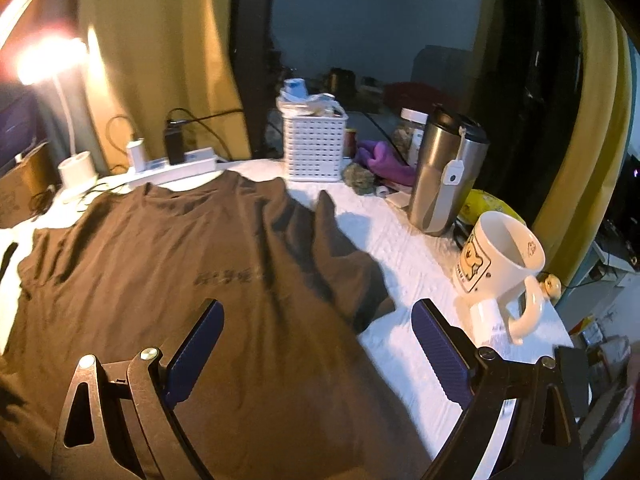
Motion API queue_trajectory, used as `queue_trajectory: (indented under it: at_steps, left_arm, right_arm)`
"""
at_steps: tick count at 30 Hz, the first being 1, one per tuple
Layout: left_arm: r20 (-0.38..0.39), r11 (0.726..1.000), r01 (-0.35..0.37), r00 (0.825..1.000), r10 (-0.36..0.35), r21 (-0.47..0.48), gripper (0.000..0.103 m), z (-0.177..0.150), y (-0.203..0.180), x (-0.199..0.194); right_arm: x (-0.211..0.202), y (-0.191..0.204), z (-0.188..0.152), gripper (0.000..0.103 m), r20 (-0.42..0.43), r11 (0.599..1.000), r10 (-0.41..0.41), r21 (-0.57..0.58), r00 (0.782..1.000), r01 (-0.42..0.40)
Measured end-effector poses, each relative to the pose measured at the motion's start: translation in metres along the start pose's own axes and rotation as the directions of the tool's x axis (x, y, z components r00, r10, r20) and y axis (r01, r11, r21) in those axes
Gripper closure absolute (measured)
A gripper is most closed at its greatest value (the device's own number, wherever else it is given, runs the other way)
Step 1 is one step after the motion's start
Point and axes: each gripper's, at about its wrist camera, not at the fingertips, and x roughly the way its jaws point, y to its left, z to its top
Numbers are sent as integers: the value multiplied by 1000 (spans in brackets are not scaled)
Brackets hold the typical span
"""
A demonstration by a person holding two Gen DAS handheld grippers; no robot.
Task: Fold small clothes
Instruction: 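Move the right tool to the shirt's side and grasp the sleeve edge, then fold the grasped side and sleeve over toward the shirt's center with the right tool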
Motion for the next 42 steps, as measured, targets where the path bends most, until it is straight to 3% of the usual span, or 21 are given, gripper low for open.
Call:
queue_trajectory:
  at_steps: [6, 14, 18, 23, 26, 29, 31, 36, 42]
  left_arm:
    - [-47, 1000, -3, 999, 3, -7, 0, 7, 5, 31]
    - [-87, 999, -40, 995, 39, -7, 0, 18, 17, 64]
    - [-99, 998, -60, 993, 60, -3, 0, 22, 22, 74]
    - [-110, 996, -85, 990, 84, -2, 0, 26, 27, 79]
    - [-132, 995, -96, 987, 95, -3, 0, 25, 28, 84]
    - [-150, 995, -98, 984, 96, -9, 0, 25, 27, 86]
    - [-152, 995, -98, 984, 96, -7, 0, 25, 25, 85]
    - [-130, 995, -103, 986, 104, 13, 0, 27, 22, 75]
    - [-117, 994, -106, 988, 104, -6, 0, 24, 31, 62]
  right_arm:
    - [36, -24, 21, 7, -15, 1000, -20, 24, 1000, 21]
    - [102, -40, 52, 8, -43, 998, 62, 25, 997, -61]
    - [146, -37, 65, 28, -92, 994, 110, 28, 990, -108]
    - [191, -34, 70, 29, -149, 986, 164, 44, 975, -159]
    - [205, -25, 64, 48, -175, 984, 178, 12, 969, -178]
    - [202, -23, 64, 83, -168, 979, 203, -1, 965, -206]
    - [201, -26, 63, 98, -162, 977, 211, 13, 964, -211]
    - [182, -38, 66, 99, -103, 993, 117, 19, 988, -116]
    - [143, -52, 81, 99, -23, 998, 63, 18, 998, -62]
